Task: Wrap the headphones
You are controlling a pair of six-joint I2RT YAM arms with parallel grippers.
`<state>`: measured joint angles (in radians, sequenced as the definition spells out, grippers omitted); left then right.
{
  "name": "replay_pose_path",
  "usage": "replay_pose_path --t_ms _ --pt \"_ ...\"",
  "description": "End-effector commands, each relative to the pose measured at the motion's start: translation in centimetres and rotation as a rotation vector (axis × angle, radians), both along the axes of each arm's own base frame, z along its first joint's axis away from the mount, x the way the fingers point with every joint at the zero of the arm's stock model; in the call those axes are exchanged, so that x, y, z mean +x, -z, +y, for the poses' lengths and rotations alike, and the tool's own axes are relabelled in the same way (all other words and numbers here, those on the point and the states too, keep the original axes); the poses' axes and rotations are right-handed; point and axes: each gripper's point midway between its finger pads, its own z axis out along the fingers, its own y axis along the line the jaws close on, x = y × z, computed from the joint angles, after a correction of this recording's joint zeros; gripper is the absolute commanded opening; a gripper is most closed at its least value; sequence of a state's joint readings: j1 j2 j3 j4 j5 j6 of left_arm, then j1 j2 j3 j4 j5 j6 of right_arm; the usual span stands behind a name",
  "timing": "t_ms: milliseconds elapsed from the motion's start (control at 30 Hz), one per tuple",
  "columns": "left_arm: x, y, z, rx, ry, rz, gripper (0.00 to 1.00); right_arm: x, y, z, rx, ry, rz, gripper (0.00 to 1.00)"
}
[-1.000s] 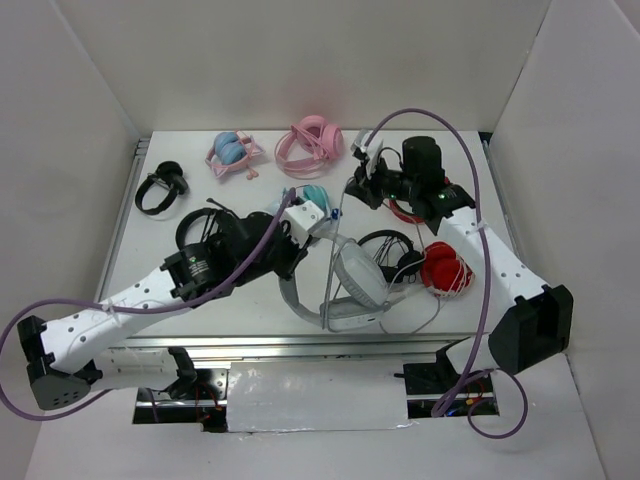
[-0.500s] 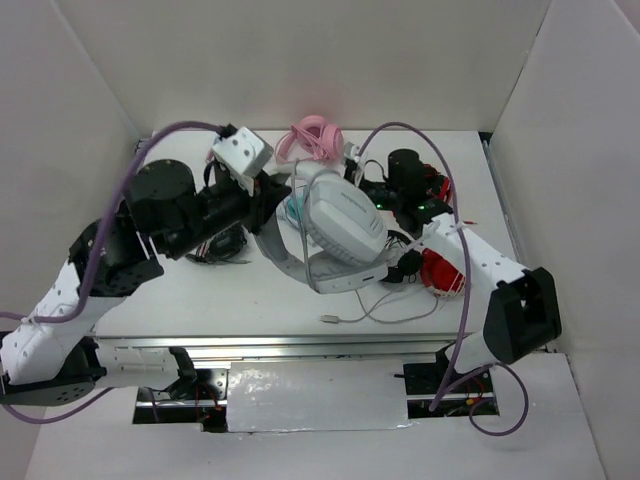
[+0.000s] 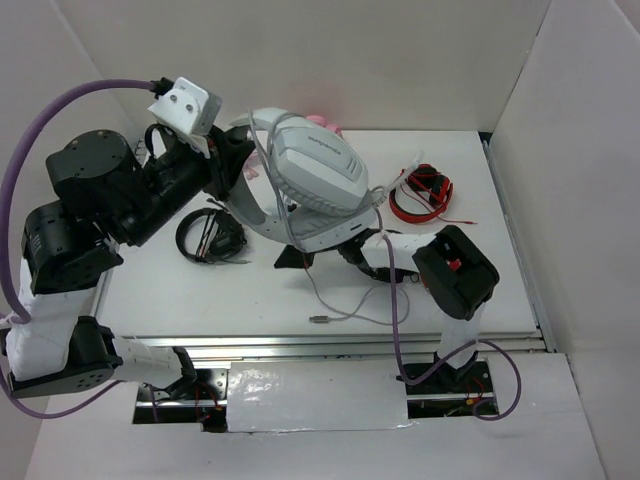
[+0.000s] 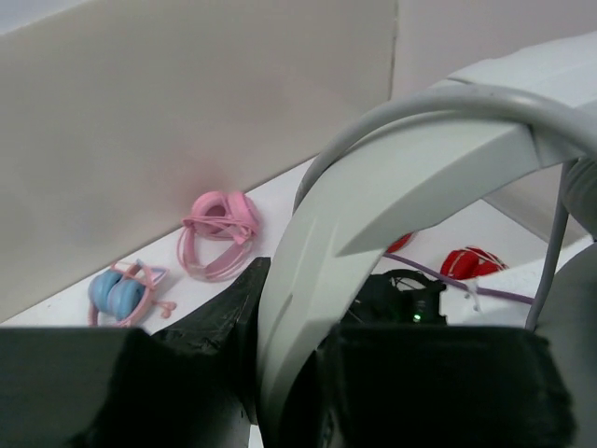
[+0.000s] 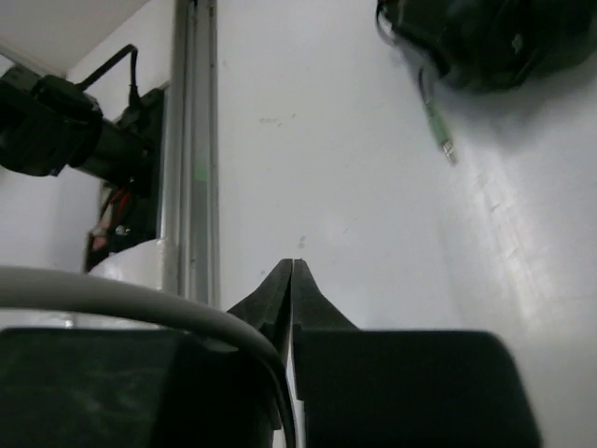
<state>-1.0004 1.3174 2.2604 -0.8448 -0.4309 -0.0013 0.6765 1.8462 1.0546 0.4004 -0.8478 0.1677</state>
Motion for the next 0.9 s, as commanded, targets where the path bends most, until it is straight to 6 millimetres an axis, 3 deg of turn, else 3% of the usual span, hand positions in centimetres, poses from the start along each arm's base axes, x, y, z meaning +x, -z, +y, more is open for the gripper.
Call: replay_pose_path --t_ms 0,33,67,100,167,233,267,333,367,467,500,533,567,633,667,700,733,767,833,867 --pt "-0.3 -3.1 3.0 -0.130 -0.094 -0.056 0.00 -1.3 -1.1 -0.1 0.062 0.044 0.002 0.02" --pt "-0.4 -2.8 3.0 -0.130 -0.086 -0.055 0.00 -1.9 -0.8 -0.5 0.050 0.068 -0.007 0.00" --pt "-0.3 -1.8 3.0 -0.115 -0.094 -0.045 0.00 -2.8 1.2 -1.8 0.005 0.109 0.016 0.00" --pt "-0.1 -1.9 3.3 -0.133 -0.113 -0.049 0.00 -2.0 -0.1 -2.5 0.020 0.199 -0.024 0.00" --pt "0.4 -1.3 3.9 -0.127 -0.161 -0.042 0.00 -3.0 1.2 -4.5 -0.007 0.247 -0.002 0.00" --pt "0.9 -1.0 4.4 -0.120 -0.192 -0.032 0.00 -3.2 0.6 -5.9 -0.010 0.307 -0.008 0.00" --pt "1.3 -0.6 4.5 -0.121 -0.212 -0.020 0.00 -3.9 1.4 -6.7 -0.033 0.318 0.007 0.00" --pt "2.6 0.0 5.7 -0.136 -0.302 -0.004 0.00 -5.0 0.9 -7.7 -0.045 0.333 -0.001 0.00" --pt "3.3 0.4 6.1 -0.139 -0.343 0.009 0.00 -6.4 1.7 -8.1 -0.068 0.324 0.010 0.00" --pt "6.3 2.3 7.6 -0.143 -0.462 0.059 0.00 -8.6 0.5 -9.5 -0.080 0.376 -0.020 0.00" --pt "7.6 3.9 7.5 -0.134 -0.486 0.093 0.00 -8.3 0.6 -10.2 -0.101 0.442 -0.033 0.00" --pt "8.4 4.2 7.6 -0.155 -0.489 0.101 0.00 -8.8 -0.4 -11.0 -0.094 0.466 -0.049 0.00" --pt "9.8 4.8 9.5 -0.163 -0.566 0.112 0.00 -9.4 -0.7 -11.2 -0.099 0.470 -0.057 0.00" --pt "12.5 6.8 10.7 -0.187 -0.657 0.169 0.00 -9.3 -1.8 -12.2 -0.099 0.530 -0.090 0.00" --pt "13.9 8.2 12.4 -0.174 -0.708 0.217 0.00 -9.9 -2.3 -12.8 -0.106 0.536 -0.093 0.00" --pt "16.1 10.2 12.5 -0.193 -0.742 0.286 0.00 -10.1 -3.0 -13.0 -0.103 0.546 -0.100 0.00" --pt "16.8 10.7 13.3 -0.209 -0.764 0.319 0.00 -10.2 -3.4 -13.7 -0.109 0.571 -0.107 0.00" --pt "18.8 12.5 15.3 -0.230 -0.847 0.360 0.00 -10.8 -3.6 -13.7 -0.112 0.564 -0.107 0.00" --pt "20.6 15.0 18.0 -0.236 -0.915 0.405 0.00 -10.4 -4.6 -14.6 -0.104 0.613 -0.147 0.00" --pt "21.3 16.1 18.0 -0.248 -0.891 0.437 0.00 -10.1 -4.9 -15.1 -0.114 0.645 -0.160 0.00"
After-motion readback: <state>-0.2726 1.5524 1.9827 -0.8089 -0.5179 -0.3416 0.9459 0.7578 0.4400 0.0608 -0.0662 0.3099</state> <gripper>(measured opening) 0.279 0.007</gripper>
